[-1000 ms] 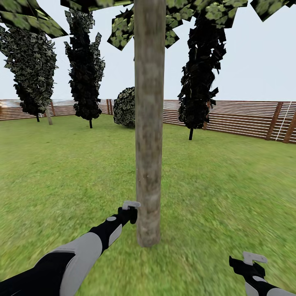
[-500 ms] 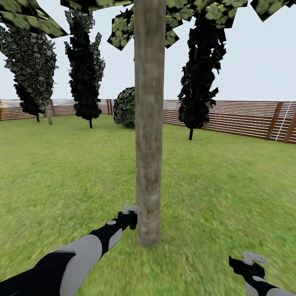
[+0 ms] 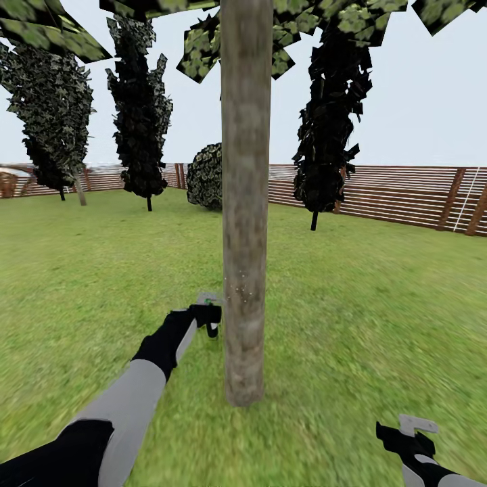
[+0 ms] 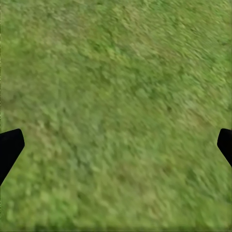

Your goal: In the garden, pick up the pesticide atomizer on the floor and spray pesticide onto both trees until each tree trunk is fully covered.

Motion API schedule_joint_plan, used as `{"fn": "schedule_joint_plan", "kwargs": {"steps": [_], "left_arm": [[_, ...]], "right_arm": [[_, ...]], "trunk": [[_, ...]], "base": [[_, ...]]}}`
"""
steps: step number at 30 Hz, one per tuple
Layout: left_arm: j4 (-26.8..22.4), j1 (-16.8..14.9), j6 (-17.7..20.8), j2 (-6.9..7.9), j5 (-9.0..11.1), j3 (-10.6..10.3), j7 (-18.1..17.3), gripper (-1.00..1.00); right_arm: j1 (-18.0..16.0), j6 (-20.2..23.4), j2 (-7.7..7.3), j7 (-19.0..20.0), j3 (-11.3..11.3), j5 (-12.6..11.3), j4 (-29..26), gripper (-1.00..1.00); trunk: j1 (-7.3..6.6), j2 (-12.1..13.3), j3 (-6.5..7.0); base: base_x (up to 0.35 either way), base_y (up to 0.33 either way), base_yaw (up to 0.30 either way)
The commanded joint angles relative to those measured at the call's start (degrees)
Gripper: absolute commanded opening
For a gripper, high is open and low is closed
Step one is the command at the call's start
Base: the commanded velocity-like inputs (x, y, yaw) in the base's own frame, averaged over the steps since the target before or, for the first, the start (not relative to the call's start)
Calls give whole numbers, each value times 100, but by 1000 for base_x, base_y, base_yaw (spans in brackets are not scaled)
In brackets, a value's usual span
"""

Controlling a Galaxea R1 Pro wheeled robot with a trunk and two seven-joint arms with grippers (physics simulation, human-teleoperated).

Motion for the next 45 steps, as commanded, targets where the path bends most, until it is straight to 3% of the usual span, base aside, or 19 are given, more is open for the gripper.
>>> {"fn": "schedule_joint_plan", "kwargs": {"steps": [1, 9, 16, 25, 29, 35, 45], "left_arm": [[-192, 2, 230, 0, -3, -1, -1, -100], [-1124, 2, 1248, 0, -5, -1, -19, -100], [-2194, -4, 2439, 0, 2, -7, -15, -100], [-2503, -6, 2589, 0, -32, -2, 79, -100], [-2871, -7, 2587, 0, -19, 10, 90, -100], [-3008, -7, 2590, 0, -13, -357, 99, -100], [-3317, -7, 2594, 0, 4, -378, 84, -100]], "right_arm": [[2, -1, -2, 0, -2, 0, 0, 100], [6, 0, -4, 0, -2, 1, 0, 100], [6, 0, -3, 0, 3, 0, 0, 100], [6, -7, -4, 0, 1, 2, 0, 100], [6, -8, -4, 0, 0, 1, 0, 100], [6, -8, -4, 0, -2, 0, 0, 100], [6, -8, -4, 0, -4, 0, 0, 100]], "trunk": [[0, 0, -1], [0, 0, -1], [0, 0, -1], [0, 0, -1], [0, 0, -1], [0, 0, -1], [0, 0, -1]], "base": [[0, 0, 0], [0, 0, 0], [0, 0, 0], [0, 0, 0], [0, 0, 0], [0, 0, 0], [0, 0, 0]]}}
